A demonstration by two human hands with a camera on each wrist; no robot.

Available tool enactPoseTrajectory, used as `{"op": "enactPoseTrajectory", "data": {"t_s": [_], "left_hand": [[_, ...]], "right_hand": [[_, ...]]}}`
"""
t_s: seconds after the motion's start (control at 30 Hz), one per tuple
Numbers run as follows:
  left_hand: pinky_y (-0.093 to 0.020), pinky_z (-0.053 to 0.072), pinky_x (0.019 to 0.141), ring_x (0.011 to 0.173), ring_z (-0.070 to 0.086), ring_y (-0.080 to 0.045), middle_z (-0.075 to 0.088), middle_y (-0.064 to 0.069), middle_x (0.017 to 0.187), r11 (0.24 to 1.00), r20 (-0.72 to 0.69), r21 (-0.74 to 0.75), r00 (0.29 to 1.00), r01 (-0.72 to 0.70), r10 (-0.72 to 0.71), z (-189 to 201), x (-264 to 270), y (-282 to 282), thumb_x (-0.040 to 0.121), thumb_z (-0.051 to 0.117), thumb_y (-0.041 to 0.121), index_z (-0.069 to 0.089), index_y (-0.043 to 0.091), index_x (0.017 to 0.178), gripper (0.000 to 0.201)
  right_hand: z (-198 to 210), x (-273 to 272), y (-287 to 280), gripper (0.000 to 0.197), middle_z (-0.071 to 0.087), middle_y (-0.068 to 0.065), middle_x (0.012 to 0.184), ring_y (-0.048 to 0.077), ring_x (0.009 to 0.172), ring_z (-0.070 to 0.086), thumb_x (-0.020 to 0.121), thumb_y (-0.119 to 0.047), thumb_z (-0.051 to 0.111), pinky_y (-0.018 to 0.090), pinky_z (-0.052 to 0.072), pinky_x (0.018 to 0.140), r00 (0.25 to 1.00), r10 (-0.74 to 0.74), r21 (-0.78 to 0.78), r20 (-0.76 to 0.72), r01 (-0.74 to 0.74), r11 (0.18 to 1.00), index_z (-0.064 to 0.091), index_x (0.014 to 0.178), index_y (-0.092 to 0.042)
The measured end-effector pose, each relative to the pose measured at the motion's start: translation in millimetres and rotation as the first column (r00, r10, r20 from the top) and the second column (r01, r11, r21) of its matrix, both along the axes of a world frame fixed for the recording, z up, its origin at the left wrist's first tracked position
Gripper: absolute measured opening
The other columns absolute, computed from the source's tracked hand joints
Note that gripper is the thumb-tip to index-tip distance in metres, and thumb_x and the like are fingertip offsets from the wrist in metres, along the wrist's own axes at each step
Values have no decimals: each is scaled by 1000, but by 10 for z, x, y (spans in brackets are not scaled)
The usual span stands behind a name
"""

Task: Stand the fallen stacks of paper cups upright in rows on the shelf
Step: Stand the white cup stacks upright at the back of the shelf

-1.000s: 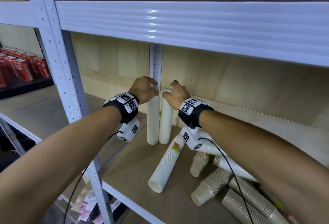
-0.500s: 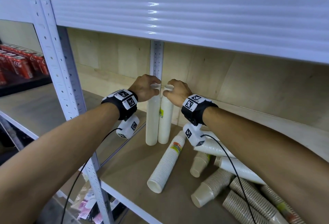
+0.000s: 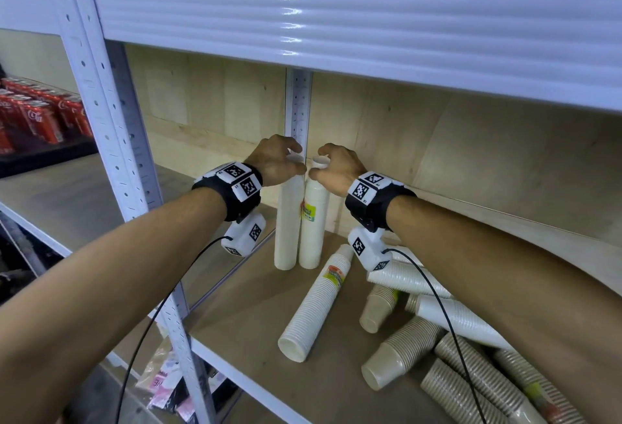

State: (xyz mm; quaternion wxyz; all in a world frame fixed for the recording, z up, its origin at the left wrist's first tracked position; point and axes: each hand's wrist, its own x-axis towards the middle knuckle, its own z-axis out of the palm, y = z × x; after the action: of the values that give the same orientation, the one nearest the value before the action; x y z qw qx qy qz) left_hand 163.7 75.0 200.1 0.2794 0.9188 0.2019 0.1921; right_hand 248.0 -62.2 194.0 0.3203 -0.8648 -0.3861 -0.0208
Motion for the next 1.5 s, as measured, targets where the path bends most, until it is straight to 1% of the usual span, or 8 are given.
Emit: {"op": "enactPoseTrajectory", "data": {"t_s": [0.2, 0.37, 0.5, 0.6, 0.9, 1.13, 1.27, 1.5], "left_hand": [[-28, 45, 84, 114, 58, -24, 63, -4, 124, 1000, 15, 13, 1000, -16, 16, 14, 22, 19, 83, 74, 27, 68, 13, 118, 38], [-30, 46, 88, 114, 57, -23, 59, -3, 125, 999, 13, -38, 999, -29, 29, -16, 13, 8, 79, 73, 33, 62, 17, 123, 48], [-33, 55, 70, 93, 63, -24, 63, -5, 114, 994, -15, -79, 997, -72, 71, -27, 12, 14, 77, 78, 35, 64, 8, 115, 49], [-23, 46, 59, 87, 59, -19, 65, -7, 115, 998, -8, -49, 1000, -25, 25, -10, 2, 3, 80, 75, 25, 67, 7, 109, 36], [-46, 60, 79, 92, 66, -30, 66, -17, 106, 985, -35, -145, 996, -92, 88, 0, -14, -14, 78, 79, 30, 64, 0, 113, 48], [-36, 55, 78, 98, 61, -26, 63, -8, 107, 989, -17, -127, 997, -72, 71, 2, -39, -52, 81, 73, 24, 65, 6, 111, 37], [-45, 59, 77, 89, 67, -31, 67, -16, 101, 980, -38, -174, 995, -93, 88, 3, -45, -59, 78, 77, 30, 66, 0, 107, 43], [-37, 54, 69, 77, 59, -24, 63, -14, 93, 985, -46, -154, 996, -82, 75, 13, -50, -69, 77, 71, 22, 65, -5, 106, 41]], "right_hand": [[-3, 27, 18, 44, 61, 7, 121, 21, 100, 58, 85, -29, 69, 26, 41, 73, 1000, -28, 13, -5, 29, 1000, 58, 123, -10], [7, 13, 16, 49, 56, 7, 133, 22, 111, 56, 86, -24, 67, 25, 41, 80, 999, -2, 12, -34, 3, 1000, 54, 132, -13], [-10, 9, 18, 57, 57, 9, 131, 26, 111, 58, 85, -29, 71, 28, 44, 78, 999, -35, 12, -41, 35, 999, 50, 134, -10], [-24, 20, 27, 47, 59, 9, 124, 25, 104, 59, 85, -25, 69, 27, 43, 74, 998, -23, 21, -58, 24, 999, 54, 127, -11], [-38, 48, 40, 61, 57, 8, 130, 25, 107, 58, 82, -30, 73, 28, 43, 75, 995, -29, 27, -92, 32, 999, 49, 134, -10], [-70, 90, 55, 46, 58, 3, 122, 19, 96, 55, 84, -22, 67, 28, 47, 77, 992, 18, 29, -127, -15, 999, 53, 126, -13], [-90, 107, 70, 51, 58, 1, 107, 20, 91, 58, 78, -31, 74, 28, 47, 71, 989, -39, 44, -145, 46, 998, 53, 120, -11], [-121, 151, 93, 37, 63, 4, 102, 21, 87, 61, 78, -28, 73, 26, 46, 66, 986, -22, 57, -166, 32, 998, 59, 109, -13]]}}
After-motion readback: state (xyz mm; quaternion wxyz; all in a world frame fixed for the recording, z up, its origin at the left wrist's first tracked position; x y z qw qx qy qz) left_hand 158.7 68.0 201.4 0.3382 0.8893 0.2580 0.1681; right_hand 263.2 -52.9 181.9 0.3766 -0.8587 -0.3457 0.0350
